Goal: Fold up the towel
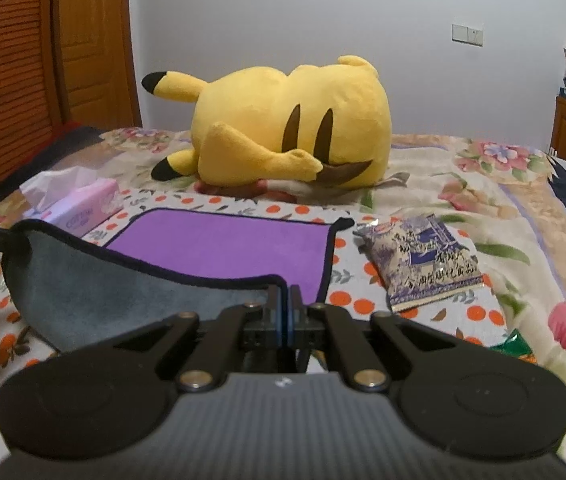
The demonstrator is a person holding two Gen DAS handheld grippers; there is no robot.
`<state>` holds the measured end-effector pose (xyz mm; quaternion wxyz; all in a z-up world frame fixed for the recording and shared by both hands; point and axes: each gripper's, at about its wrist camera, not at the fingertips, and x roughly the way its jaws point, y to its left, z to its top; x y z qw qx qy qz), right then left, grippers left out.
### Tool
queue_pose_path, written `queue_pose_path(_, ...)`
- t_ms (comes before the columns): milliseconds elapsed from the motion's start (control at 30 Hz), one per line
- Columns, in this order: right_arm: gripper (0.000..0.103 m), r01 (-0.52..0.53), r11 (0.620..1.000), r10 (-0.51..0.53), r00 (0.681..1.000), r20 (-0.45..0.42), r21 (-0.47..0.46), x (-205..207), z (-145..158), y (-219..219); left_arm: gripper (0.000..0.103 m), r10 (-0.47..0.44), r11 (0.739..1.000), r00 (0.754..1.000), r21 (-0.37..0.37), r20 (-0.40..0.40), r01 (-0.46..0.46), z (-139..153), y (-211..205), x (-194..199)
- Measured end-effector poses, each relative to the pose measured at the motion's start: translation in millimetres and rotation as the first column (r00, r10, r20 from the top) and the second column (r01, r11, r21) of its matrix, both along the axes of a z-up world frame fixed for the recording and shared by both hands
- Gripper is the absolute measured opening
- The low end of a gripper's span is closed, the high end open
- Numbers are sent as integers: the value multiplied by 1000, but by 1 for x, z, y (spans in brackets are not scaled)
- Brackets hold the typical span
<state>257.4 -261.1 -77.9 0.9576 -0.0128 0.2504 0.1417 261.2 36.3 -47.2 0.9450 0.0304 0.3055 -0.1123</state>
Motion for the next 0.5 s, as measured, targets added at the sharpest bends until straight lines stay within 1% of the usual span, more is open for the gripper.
queue_pose_path(433, 3, -10, 999, 11, 999, 46, -32, 17, 12, 5, 6, -2, 1000, 1000, 23, 29, 2, 10, -6, 24)
queue_pose_path(500, 3, -9, 999, 11, 999, 52, -37, 19, 15, 6, 6, -7, 1000, 1000, 9, 26, 7, 11, -6, 29)
